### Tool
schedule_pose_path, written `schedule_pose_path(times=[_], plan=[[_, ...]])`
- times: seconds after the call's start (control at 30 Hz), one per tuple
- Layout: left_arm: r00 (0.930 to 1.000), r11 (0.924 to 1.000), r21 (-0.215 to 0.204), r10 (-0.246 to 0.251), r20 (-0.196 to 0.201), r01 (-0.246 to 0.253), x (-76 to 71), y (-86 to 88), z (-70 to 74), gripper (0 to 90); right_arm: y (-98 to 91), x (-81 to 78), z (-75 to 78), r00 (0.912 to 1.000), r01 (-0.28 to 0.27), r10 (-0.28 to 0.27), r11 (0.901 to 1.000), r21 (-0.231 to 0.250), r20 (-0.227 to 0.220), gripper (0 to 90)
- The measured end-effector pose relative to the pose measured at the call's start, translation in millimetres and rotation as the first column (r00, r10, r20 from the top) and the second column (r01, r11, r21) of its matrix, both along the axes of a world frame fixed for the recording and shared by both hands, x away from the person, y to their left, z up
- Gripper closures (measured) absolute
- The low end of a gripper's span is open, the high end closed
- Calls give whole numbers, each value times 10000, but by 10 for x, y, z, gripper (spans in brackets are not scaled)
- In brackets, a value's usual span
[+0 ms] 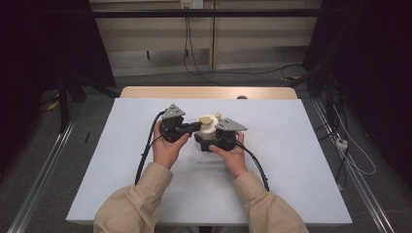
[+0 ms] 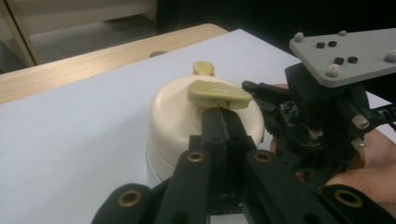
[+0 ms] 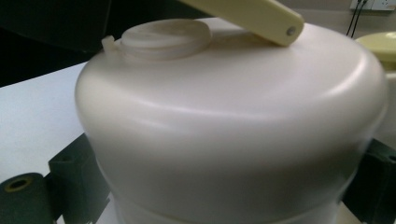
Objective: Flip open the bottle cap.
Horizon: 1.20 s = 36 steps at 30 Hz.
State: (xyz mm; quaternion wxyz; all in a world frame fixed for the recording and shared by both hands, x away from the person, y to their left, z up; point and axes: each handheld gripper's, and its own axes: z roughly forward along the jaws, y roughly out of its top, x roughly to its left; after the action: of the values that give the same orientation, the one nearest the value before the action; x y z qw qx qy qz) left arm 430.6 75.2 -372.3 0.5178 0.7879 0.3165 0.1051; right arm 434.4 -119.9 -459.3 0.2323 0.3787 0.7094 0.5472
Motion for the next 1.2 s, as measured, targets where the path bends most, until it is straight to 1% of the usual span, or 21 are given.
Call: schedule_pose_path(times=[0.17, 0.6, 0.83, 1.2], plan=[[10000, 10000, -4, -16, 83, 16, 9, -18, 26, 900, 1, -1, 1, 10000, 0, 0, 10000, -11, -7, 64], [9999, 10000, -50, -5, 121, 5, 30, -29, 57, 900, 0, 0, 2, 10000, -1, 1, 10000, -34, -22, 63], [9999, 9999, -140, 7, 106, -6, 53, -52, 83, 900, 0, -1, 2, 10000, 5, -5, 10000, -27, -33, 63], [9997, 9998, -200, 0, 240, 5, 86, -94, 145, 900, 0, -1, 2, 10000, 14, -14, 10000, -13, -38, 63]])
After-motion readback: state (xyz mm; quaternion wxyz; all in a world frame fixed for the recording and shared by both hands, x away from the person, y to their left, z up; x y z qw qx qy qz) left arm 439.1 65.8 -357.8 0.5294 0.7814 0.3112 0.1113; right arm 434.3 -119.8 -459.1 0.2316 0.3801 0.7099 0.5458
